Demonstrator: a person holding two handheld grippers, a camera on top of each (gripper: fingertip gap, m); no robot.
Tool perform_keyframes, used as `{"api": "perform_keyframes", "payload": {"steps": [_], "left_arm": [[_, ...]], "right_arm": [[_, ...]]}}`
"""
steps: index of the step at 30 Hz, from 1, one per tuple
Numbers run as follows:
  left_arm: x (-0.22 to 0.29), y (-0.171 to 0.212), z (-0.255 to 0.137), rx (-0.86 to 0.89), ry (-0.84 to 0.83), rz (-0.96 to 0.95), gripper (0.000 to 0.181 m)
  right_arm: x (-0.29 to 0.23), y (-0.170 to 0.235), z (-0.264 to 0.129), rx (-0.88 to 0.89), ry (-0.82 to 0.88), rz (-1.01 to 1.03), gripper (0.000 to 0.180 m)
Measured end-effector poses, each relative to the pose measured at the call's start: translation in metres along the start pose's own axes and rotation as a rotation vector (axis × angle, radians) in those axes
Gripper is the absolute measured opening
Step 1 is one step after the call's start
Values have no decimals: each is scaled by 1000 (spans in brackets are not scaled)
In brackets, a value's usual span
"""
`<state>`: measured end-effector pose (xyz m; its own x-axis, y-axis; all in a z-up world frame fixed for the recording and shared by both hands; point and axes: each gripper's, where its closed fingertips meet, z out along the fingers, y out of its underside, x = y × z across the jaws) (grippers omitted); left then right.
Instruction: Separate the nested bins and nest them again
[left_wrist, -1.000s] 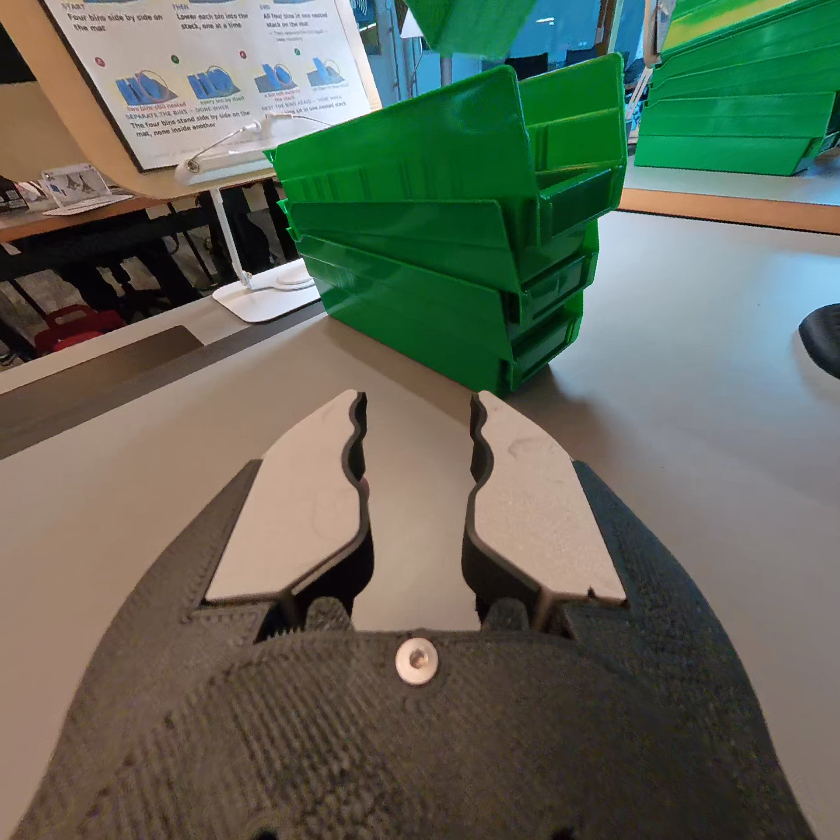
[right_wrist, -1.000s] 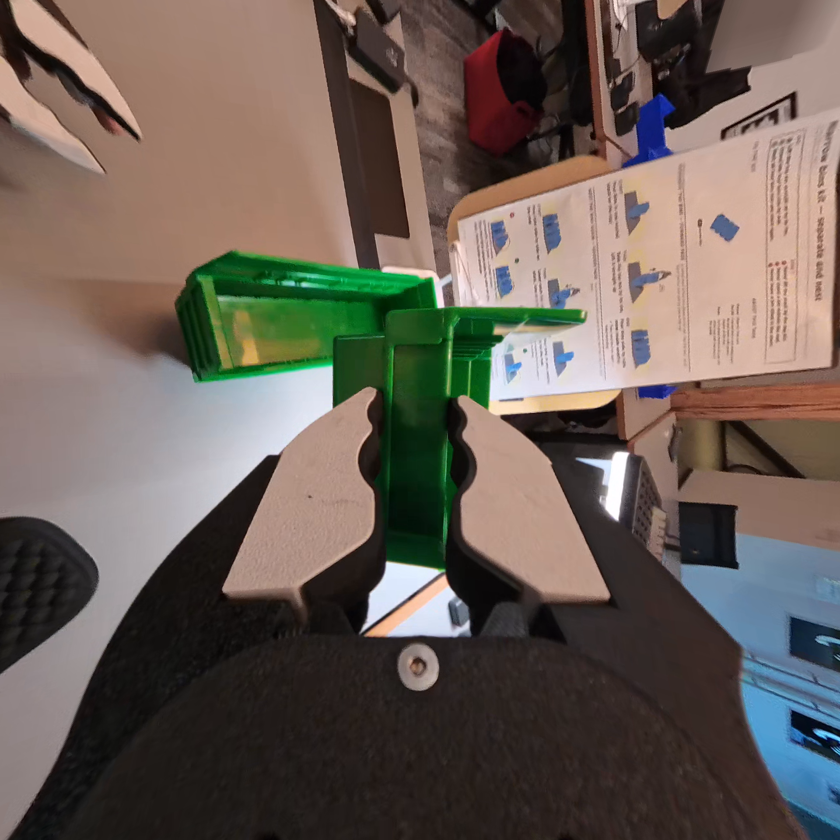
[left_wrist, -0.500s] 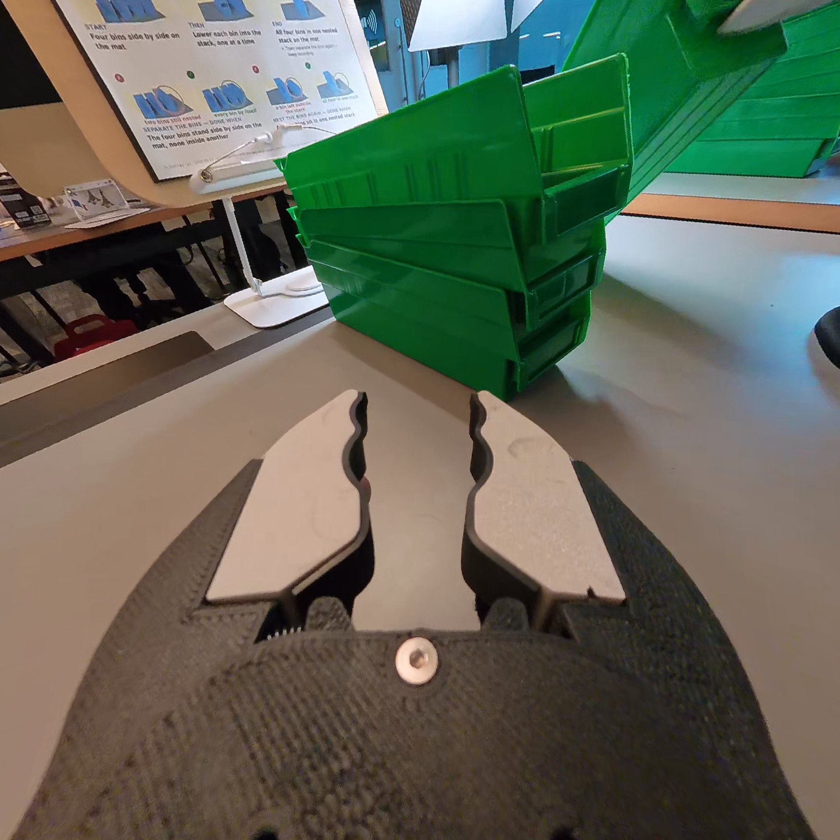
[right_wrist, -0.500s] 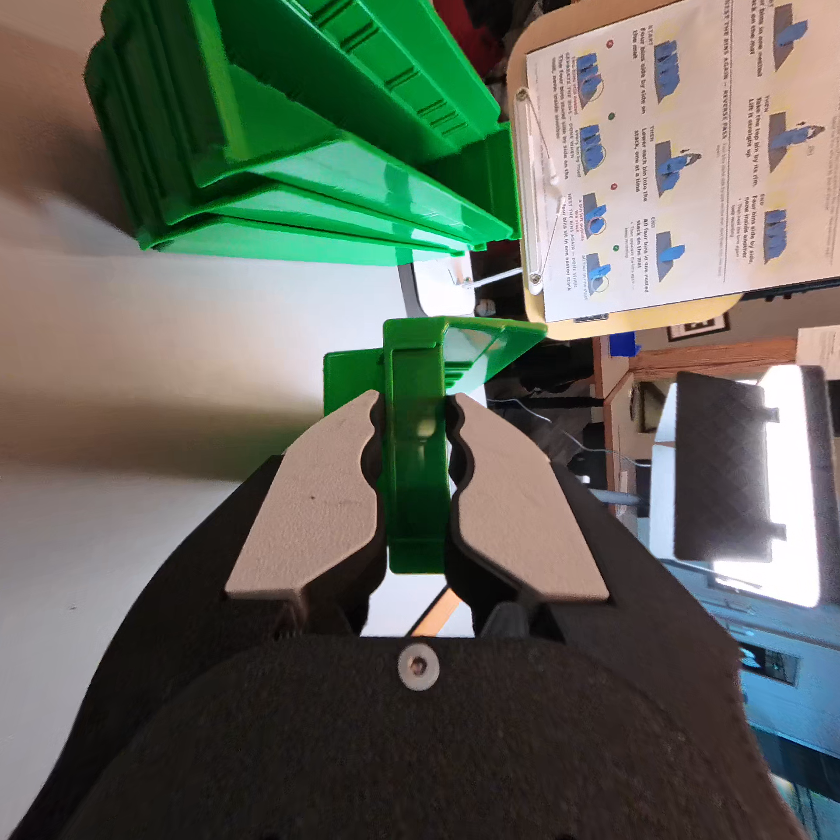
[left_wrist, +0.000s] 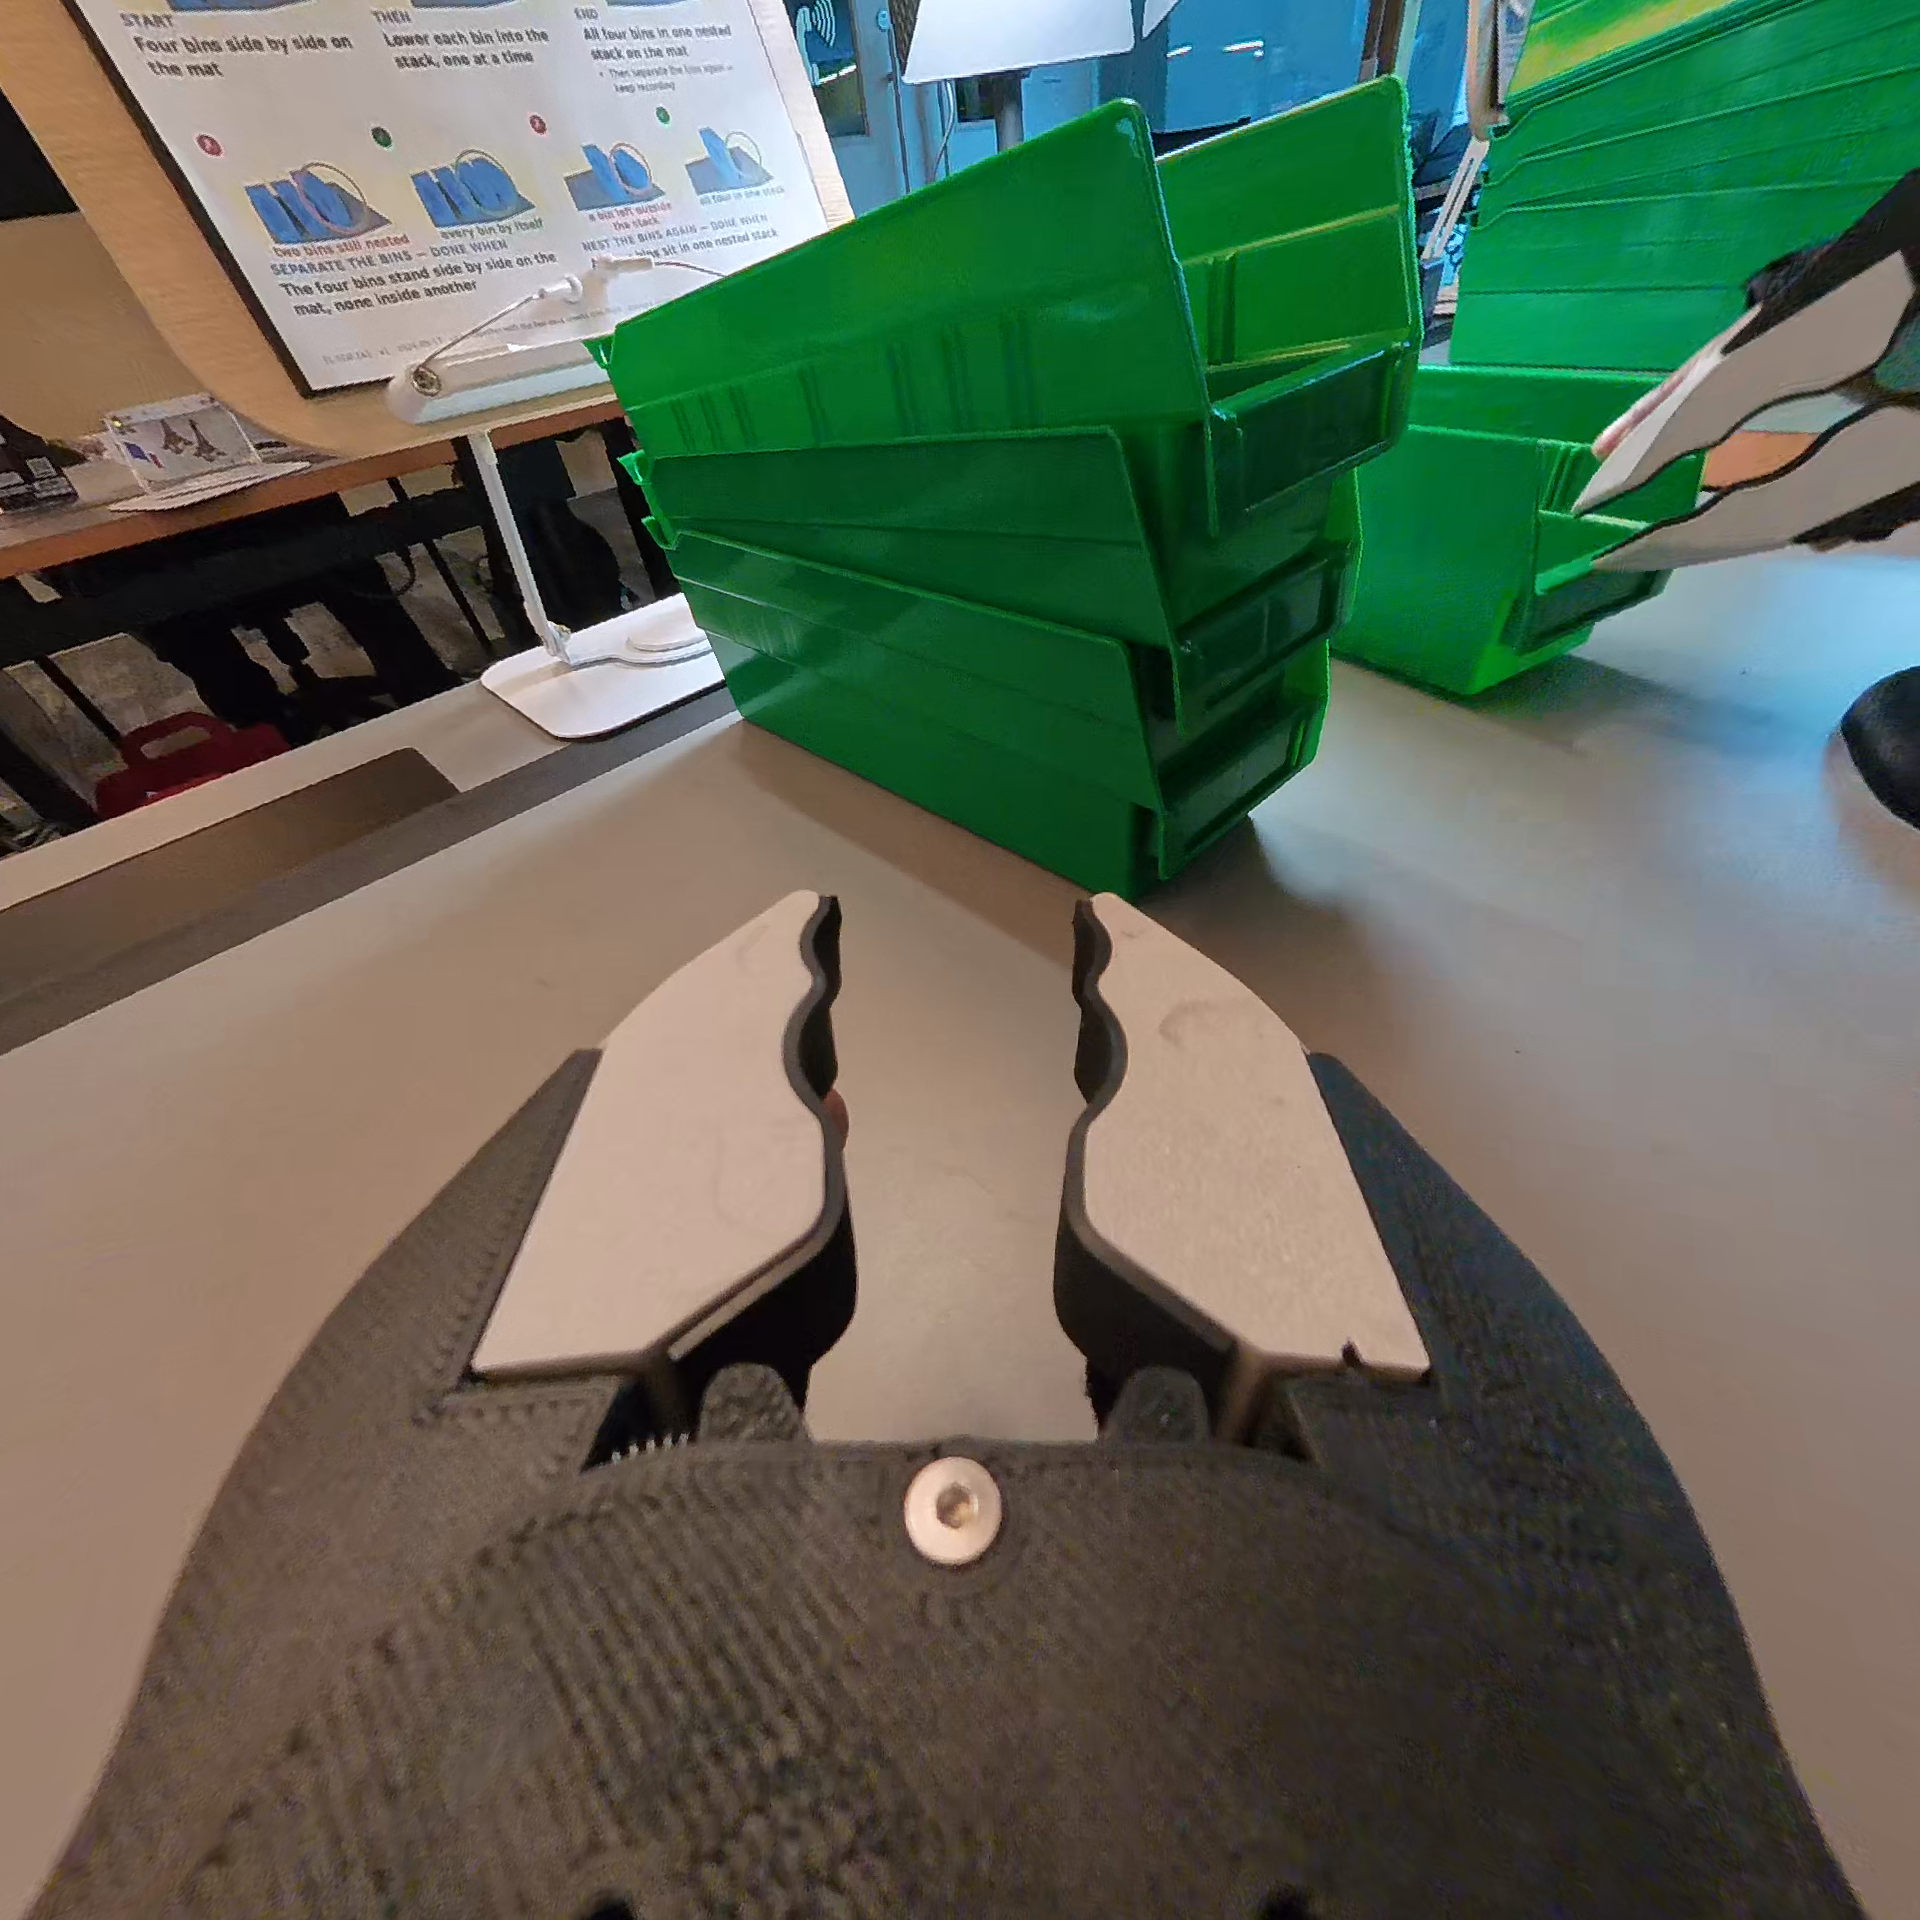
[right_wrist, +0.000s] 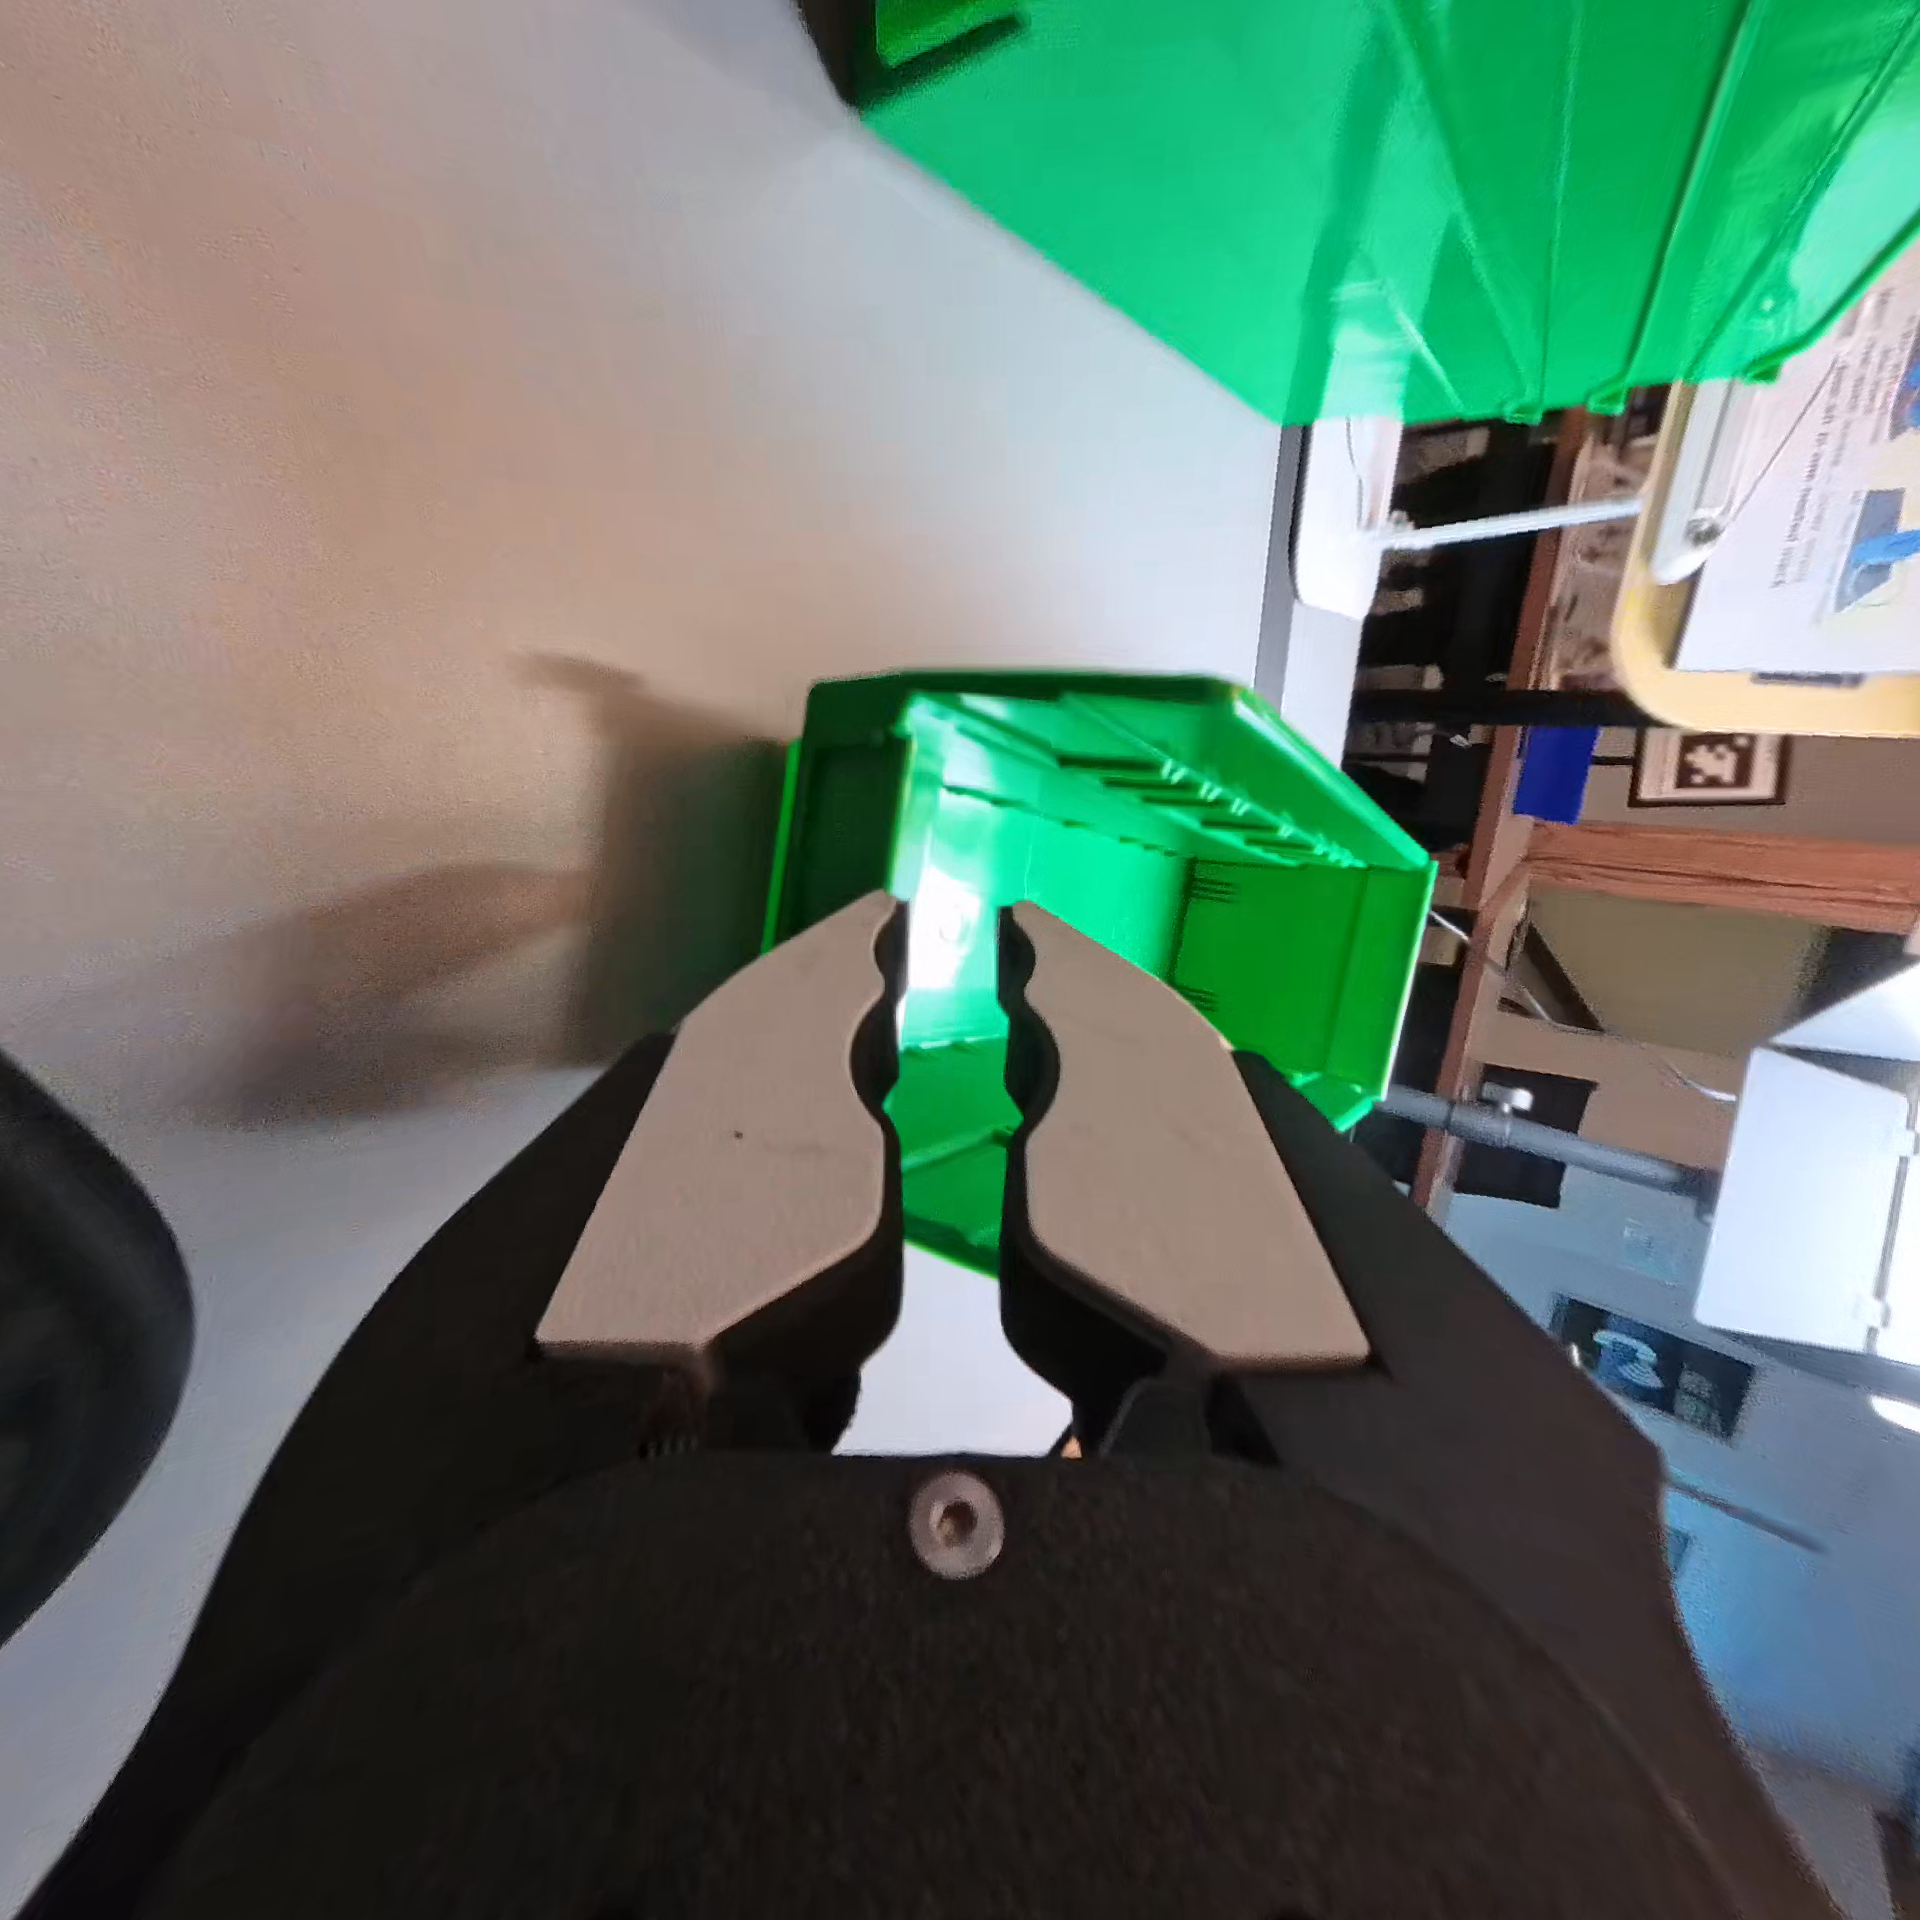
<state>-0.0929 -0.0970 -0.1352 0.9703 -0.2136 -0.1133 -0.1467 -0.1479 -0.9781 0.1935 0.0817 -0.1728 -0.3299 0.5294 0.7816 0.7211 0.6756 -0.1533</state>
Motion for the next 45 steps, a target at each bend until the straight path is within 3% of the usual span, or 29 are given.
{"api": "perform_keyframes", "payload": {"steps": [3,6,9,11,14,23,31,41,45], "left_arm": [[-1,1,0,-5,-4,8,43],[1,4,2,-14,5,9,43],[4,4,4,-19,15,12,43],[6,4,4,-20,18,15,43],[7,5,2,-18,20,16,43],[9,12,5,-46,34,14,43],[12,15,6,-57,40,27,43],[14,14,7,-57,41,29,43],[15,11,6,-47,38,33,43]], "right_arm": [[1,8,2,-22,3,66,21],[-10,3,-2,-50,-129,153,48],[-27,8,3,-158,-234,130,56],[-30,20,13,-246,-249,95,53],[-22,30,32,-281,-218,33,31],[12,41,71,-220,-209,-110,31],[15,40,71,-205,-177,-107,32],[29,-55,-10,205,-123,338,43],[39,-85,-38,433,-71,687,47]]}}
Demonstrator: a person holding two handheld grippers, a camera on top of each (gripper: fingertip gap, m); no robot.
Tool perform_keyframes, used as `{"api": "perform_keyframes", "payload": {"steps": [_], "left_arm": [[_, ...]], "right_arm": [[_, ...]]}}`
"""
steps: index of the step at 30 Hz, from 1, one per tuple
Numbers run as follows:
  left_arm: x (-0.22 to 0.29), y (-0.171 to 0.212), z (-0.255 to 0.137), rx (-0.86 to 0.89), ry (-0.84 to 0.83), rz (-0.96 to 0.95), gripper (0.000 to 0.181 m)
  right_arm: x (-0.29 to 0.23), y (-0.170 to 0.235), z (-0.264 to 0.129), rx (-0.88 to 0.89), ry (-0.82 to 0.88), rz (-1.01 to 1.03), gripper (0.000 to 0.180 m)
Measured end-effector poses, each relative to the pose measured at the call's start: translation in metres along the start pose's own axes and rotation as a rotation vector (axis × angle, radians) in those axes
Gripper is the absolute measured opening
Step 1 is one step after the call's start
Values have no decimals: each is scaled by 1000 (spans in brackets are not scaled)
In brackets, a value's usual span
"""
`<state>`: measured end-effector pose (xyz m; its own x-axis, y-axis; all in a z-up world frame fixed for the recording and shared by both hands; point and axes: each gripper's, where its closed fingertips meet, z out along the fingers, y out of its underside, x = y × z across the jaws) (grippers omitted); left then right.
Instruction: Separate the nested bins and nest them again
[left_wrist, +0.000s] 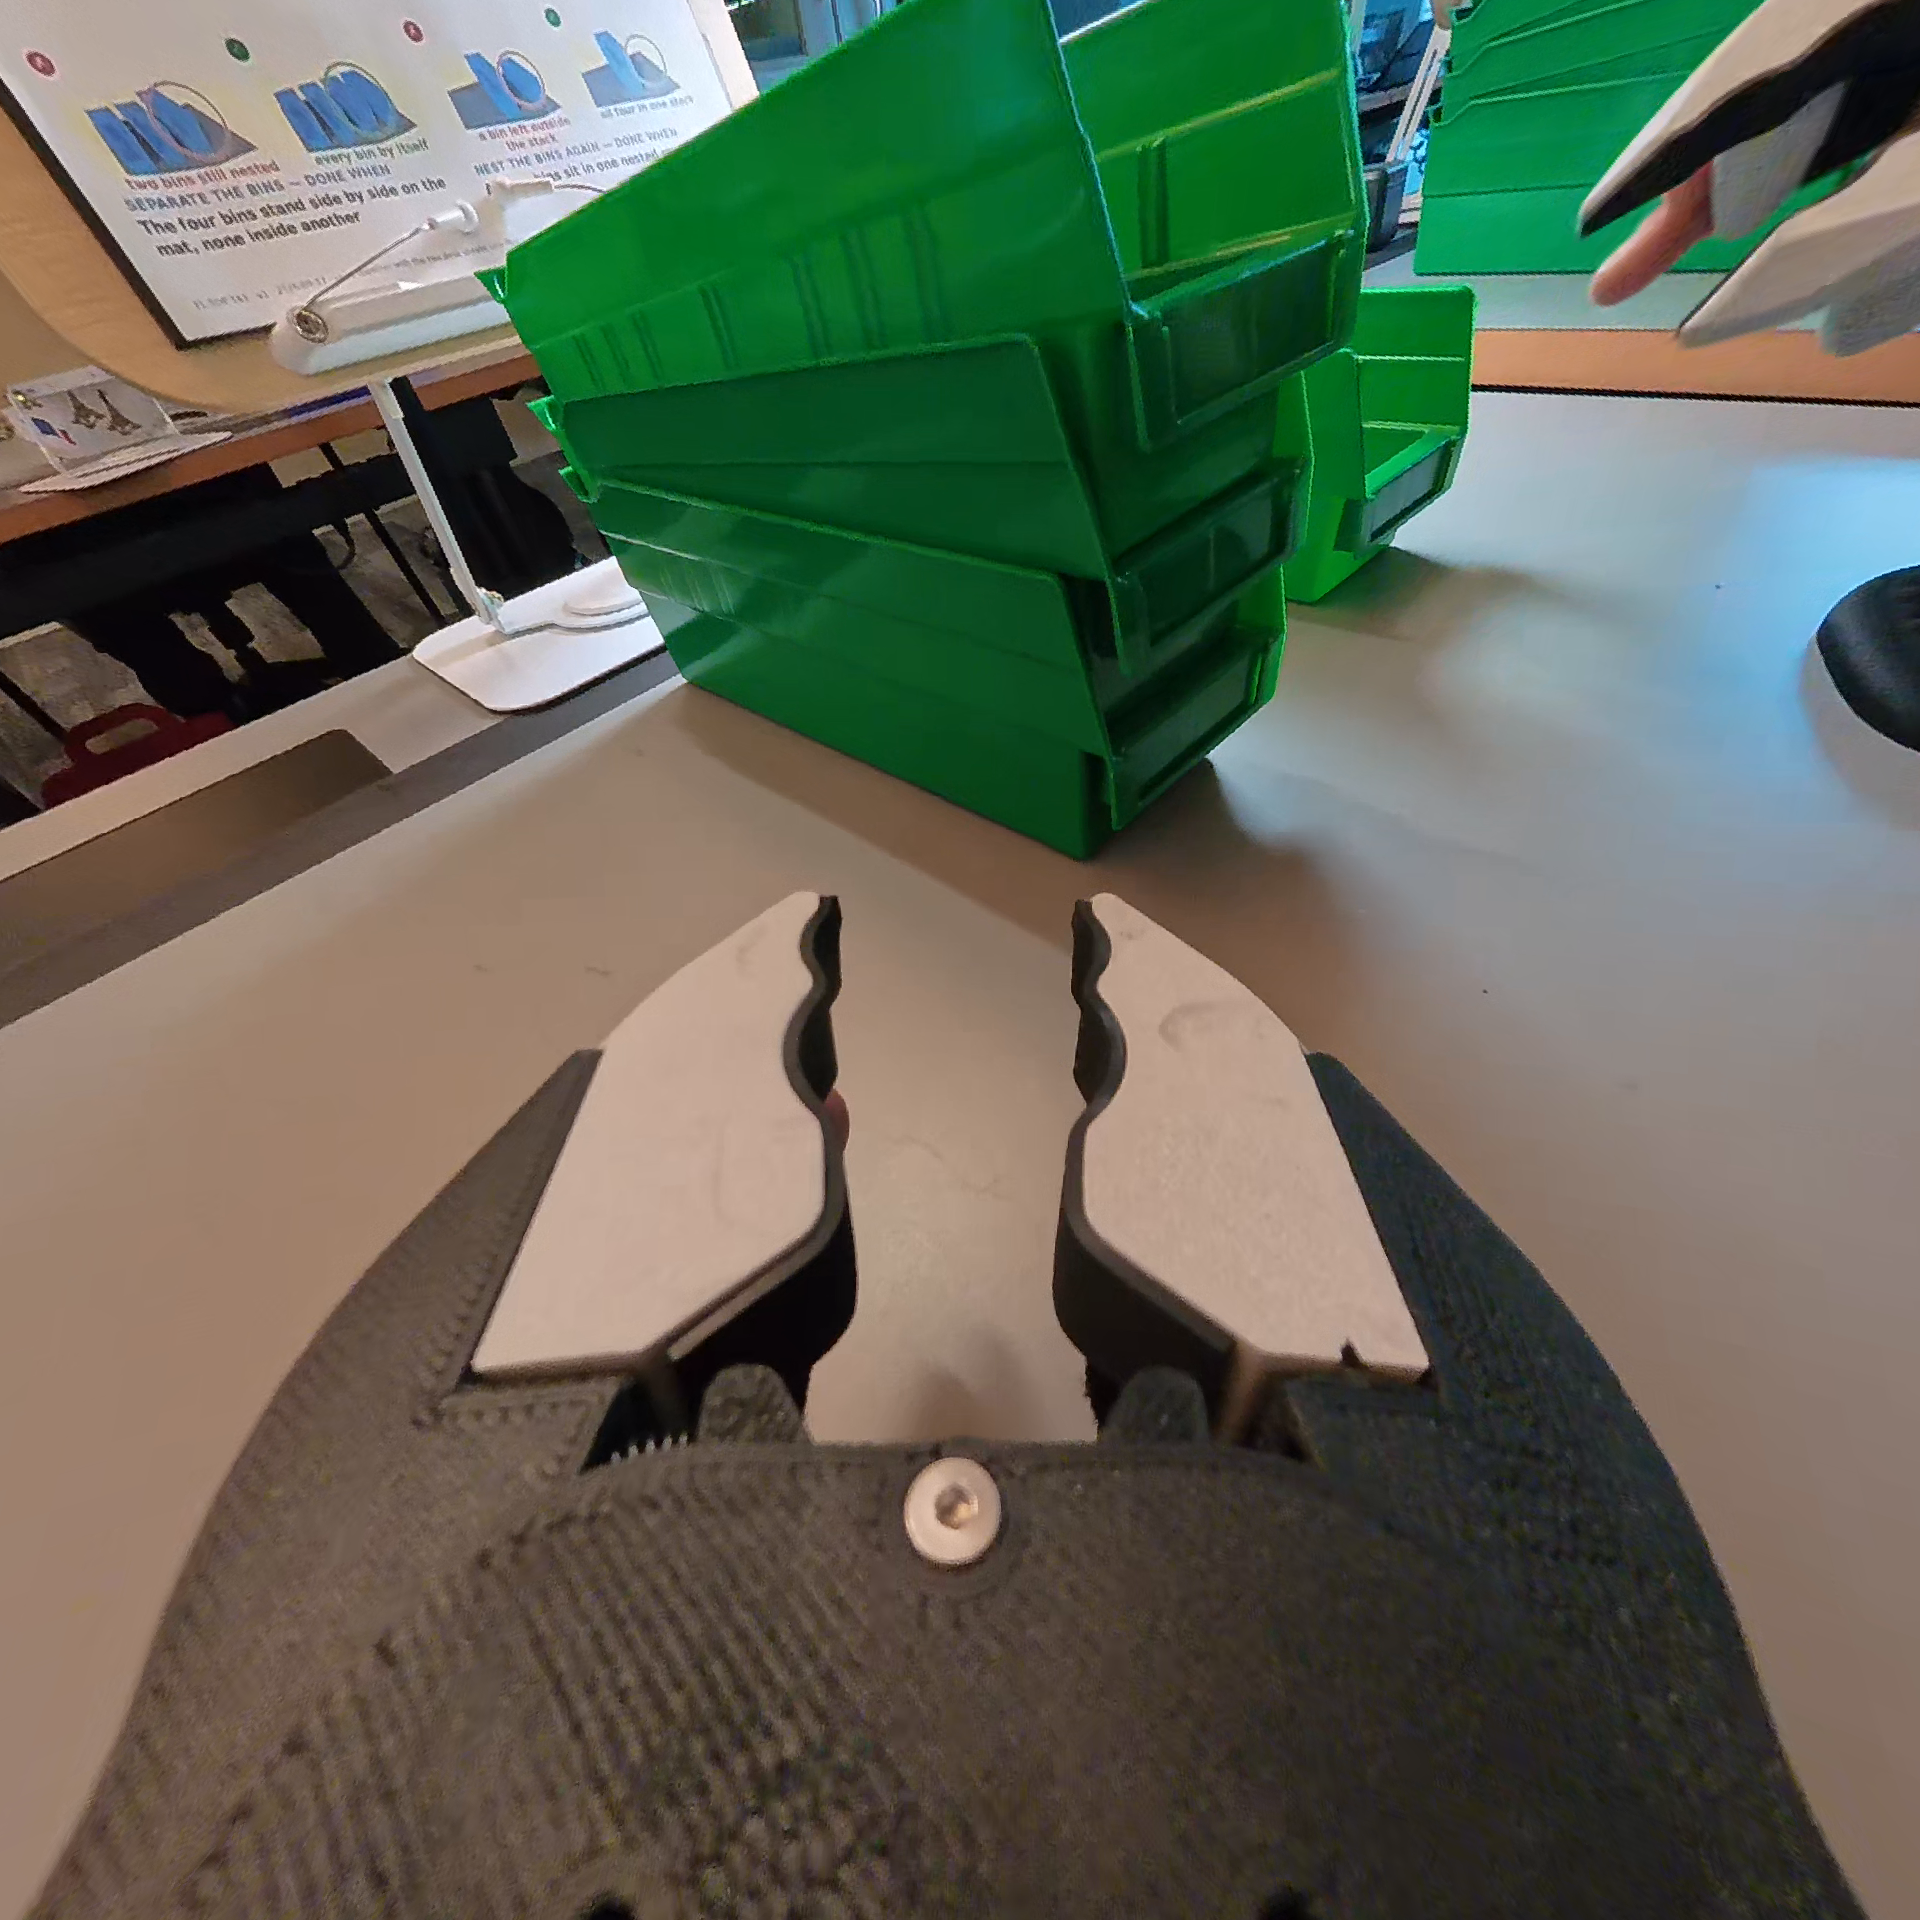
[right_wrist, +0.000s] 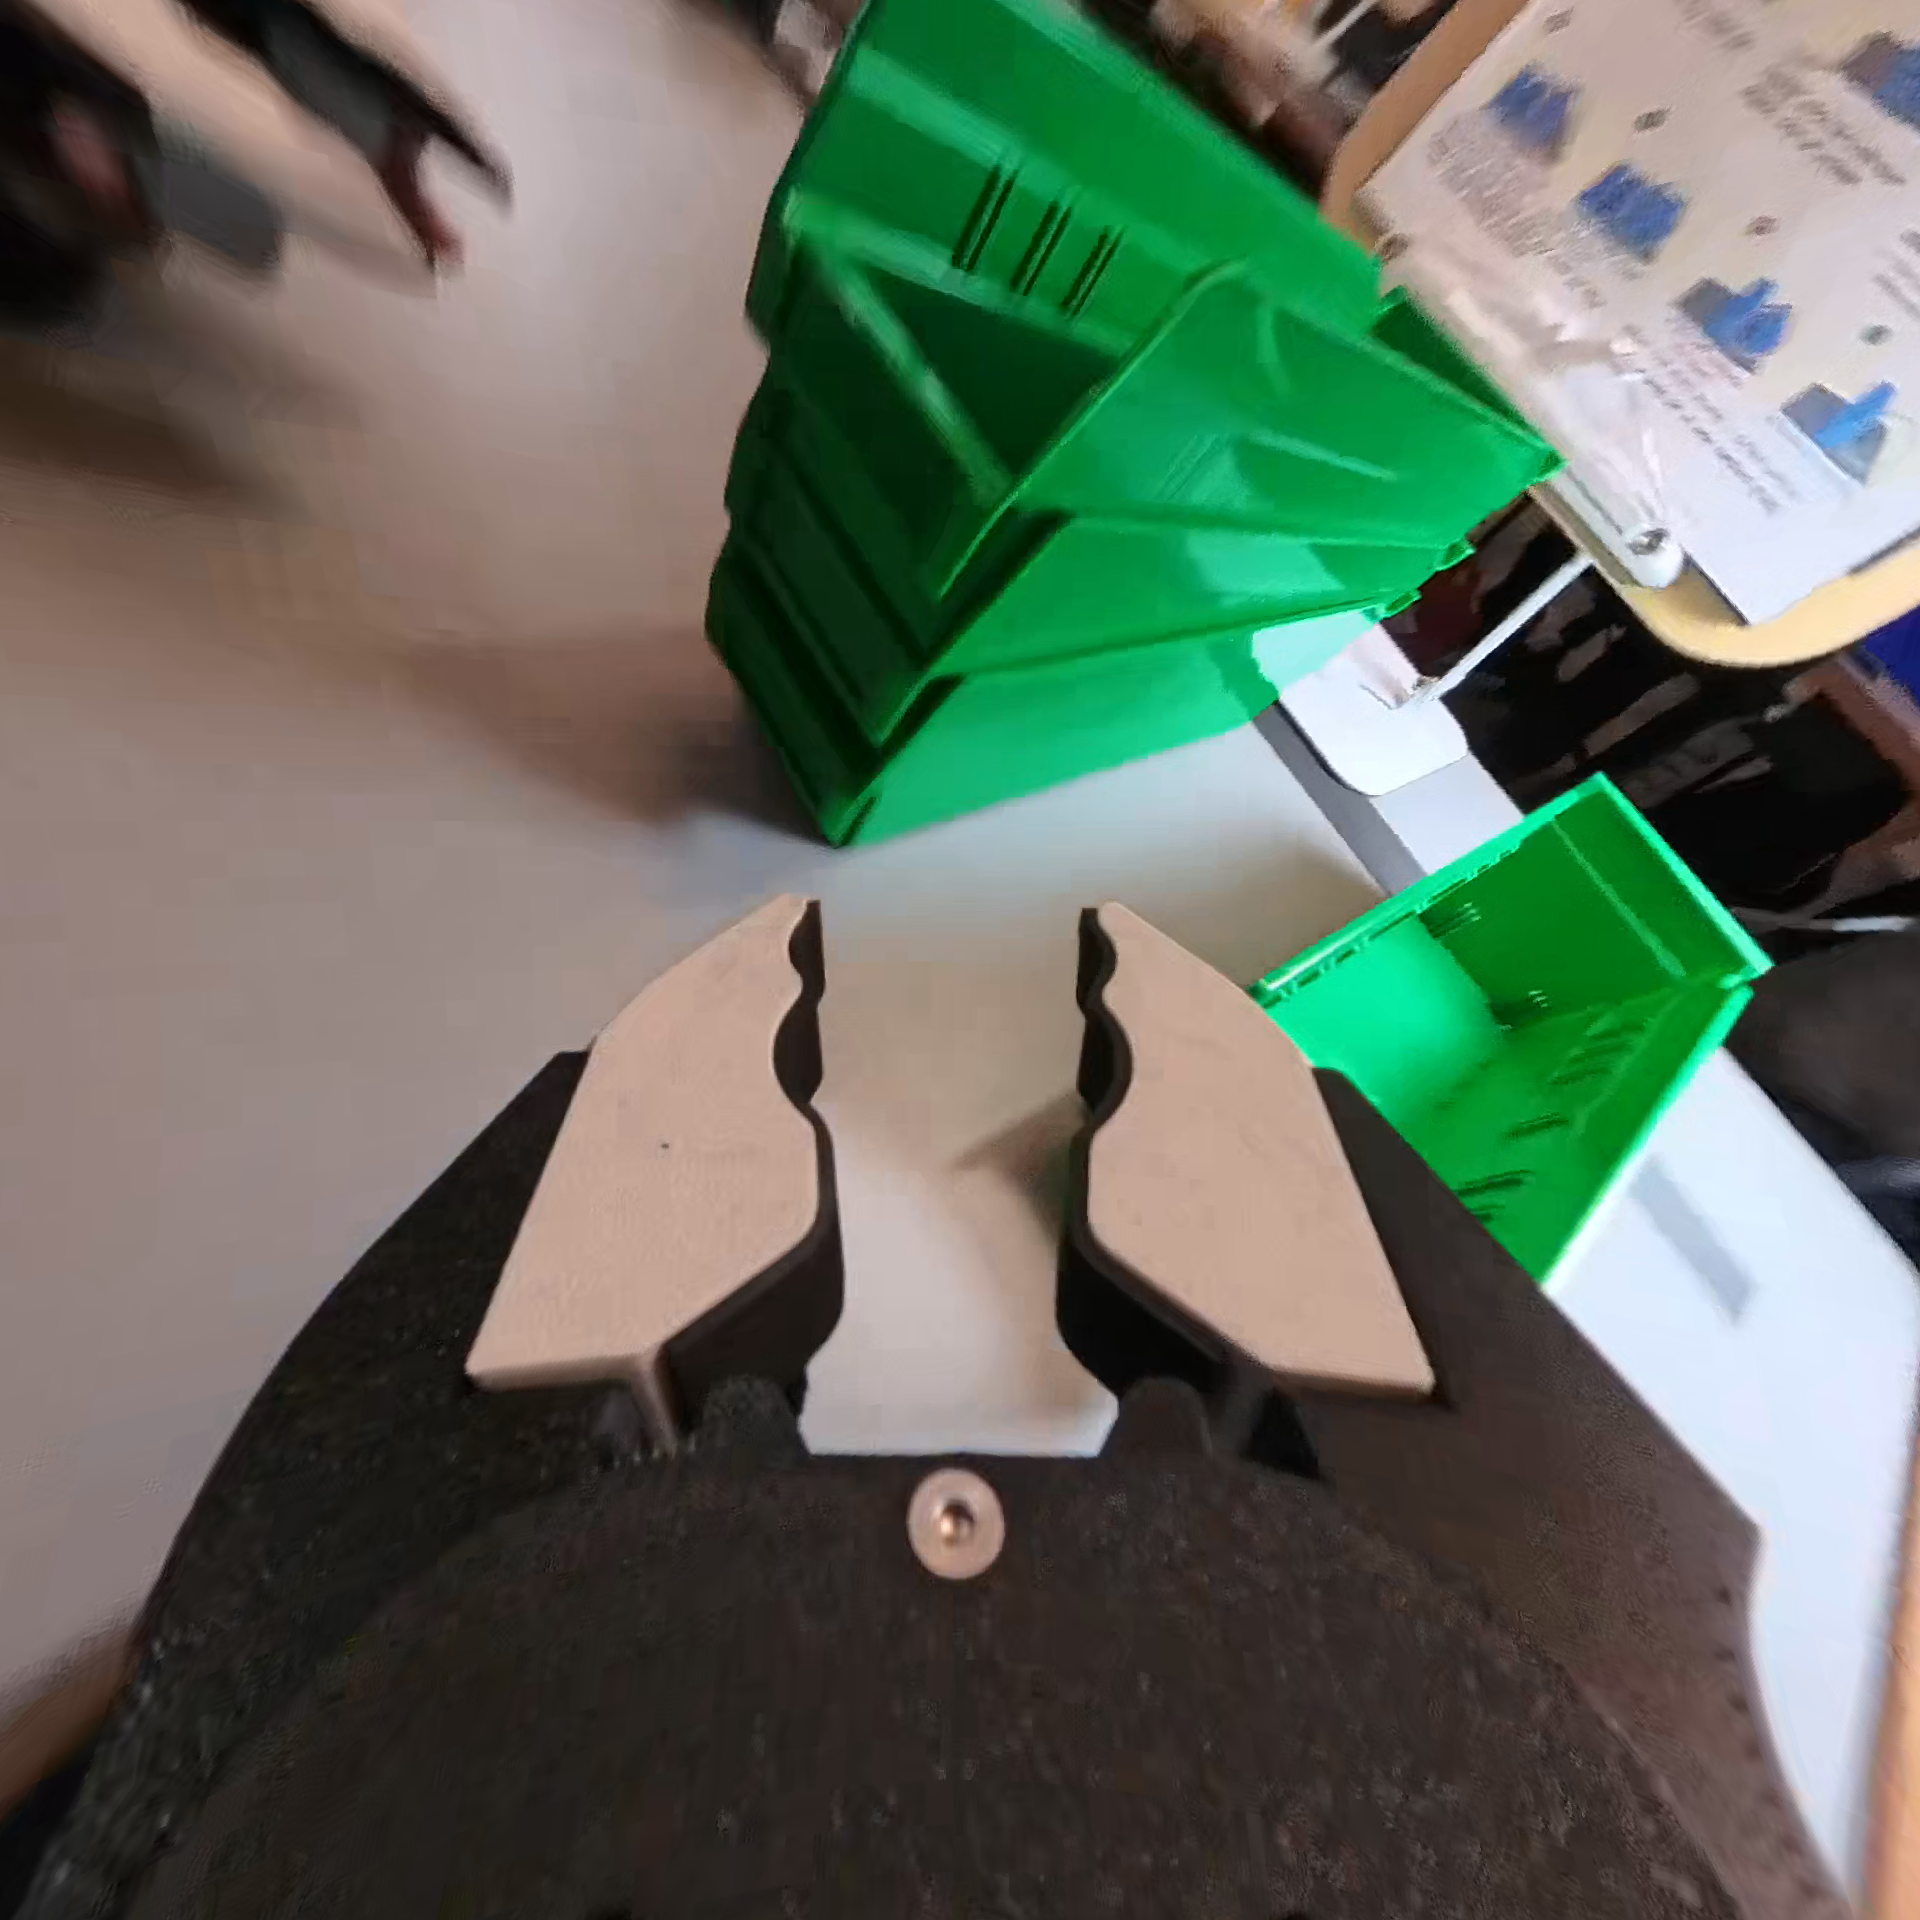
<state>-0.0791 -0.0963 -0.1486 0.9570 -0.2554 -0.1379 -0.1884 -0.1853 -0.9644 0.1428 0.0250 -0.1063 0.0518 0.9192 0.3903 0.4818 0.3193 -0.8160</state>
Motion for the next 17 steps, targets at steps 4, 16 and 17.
{"api": "perform_keyframes", "payload": {"steps": [4,16,17], "left_arm": [[0,-23,-4,40,-16,50,42],[68,-110,54,-347,268,592,44],[72,-113,64,-396,279,642,45]], "right_arm": [[-4,-1,-16,155,78,255,54],[-12,49,-40,238,242,423,61],[-11,48,-42,252,247,429,60]]}}
